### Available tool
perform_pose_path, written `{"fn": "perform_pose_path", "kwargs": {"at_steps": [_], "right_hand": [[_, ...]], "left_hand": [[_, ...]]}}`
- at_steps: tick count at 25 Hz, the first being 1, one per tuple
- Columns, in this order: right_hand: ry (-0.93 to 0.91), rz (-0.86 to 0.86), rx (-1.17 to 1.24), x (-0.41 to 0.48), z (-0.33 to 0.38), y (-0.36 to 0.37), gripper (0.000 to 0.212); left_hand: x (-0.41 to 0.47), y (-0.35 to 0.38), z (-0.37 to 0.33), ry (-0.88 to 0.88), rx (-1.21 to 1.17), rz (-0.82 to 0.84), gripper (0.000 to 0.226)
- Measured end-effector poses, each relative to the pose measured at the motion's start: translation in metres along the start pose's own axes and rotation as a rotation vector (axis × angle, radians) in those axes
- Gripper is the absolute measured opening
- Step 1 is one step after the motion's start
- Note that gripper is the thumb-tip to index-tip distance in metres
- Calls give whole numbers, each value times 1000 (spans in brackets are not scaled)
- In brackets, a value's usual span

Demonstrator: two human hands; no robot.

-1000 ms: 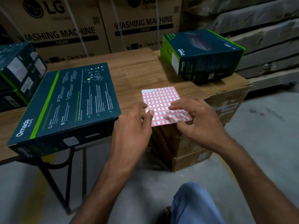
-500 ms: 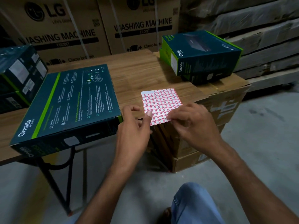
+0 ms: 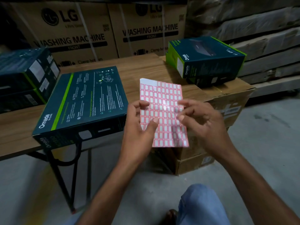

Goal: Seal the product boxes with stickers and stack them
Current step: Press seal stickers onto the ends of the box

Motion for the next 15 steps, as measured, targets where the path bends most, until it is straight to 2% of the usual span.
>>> {"fn": "perform_pose_path", "kwargs": {"at_steps": [2, 5, 8, 12, 15], "right_hand": [[80, -80, 83, 12, 8, 6, 12], [186, -68, 324, 19, 20, 28, 19], [174, 19, 406, 13, 37, 55, 26], [228, 135, 454, -2, 59, 83, 28], [190, 204, 478, -14, 81, 98, 28]], "left_hand": [[-20, -10, -8, 33, -35, 60, 39], [-47, -28, -18, 49, -12, 89, 40], [-55, -53, -26, 45, 41, 9, 45], [-53, -101, -36, -83, -76, -172, 42], [-60, -125, -44, -104, -82, -187, 40]]}}
Point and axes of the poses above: each hand's wrist, its own x-axis towards the middle knuckle, its own y-axis out of the palm, z = x × y, the point moved 5 cm from there along x, towards the middle knuckle, and after that the axes turned 15 degrees about x, right-handed, at the moved point
